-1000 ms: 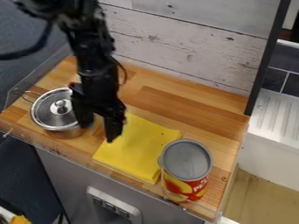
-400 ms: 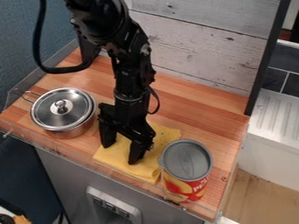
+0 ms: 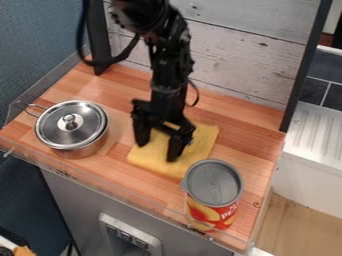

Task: Move a yellow object from middle of the table to edge of the table

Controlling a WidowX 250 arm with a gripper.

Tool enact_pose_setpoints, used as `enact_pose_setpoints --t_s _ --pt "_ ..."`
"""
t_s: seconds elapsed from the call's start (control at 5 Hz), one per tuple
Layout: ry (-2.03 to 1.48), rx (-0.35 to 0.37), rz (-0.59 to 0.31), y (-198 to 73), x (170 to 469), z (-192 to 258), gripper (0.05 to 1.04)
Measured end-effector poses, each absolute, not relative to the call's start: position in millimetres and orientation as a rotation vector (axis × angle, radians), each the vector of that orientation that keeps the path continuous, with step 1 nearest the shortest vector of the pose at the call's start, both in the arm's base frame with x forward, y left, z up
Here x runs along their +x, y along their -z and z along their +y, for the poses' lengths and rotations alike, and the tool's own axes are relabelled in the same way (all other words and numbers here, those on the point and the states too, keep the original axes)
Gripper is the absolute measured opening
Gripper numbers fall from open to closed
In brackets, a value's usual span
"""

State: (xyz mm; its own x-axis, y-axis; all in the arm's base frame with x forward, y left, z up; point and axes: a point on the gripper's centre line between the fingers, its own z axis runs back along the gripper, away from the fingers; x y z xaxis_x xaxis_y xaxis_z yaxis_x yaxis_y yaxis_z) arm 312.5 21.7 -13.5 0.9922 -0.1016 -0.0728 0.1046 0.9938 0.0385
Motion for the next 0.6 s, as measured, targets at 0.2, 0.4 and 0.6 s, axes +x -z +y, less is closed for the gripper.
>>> enact_pose_setpoints --t_s 0.2,0.4,0.6 --pt "0.077 0.038 0.032 10.8 348.5 23.1 1.001" --pt "0.056 0.036 0.022 9.1 370.7 23.0 1.001" --pt "0.043 0.027 0.025 8.5 381.2 21.4 1.001"
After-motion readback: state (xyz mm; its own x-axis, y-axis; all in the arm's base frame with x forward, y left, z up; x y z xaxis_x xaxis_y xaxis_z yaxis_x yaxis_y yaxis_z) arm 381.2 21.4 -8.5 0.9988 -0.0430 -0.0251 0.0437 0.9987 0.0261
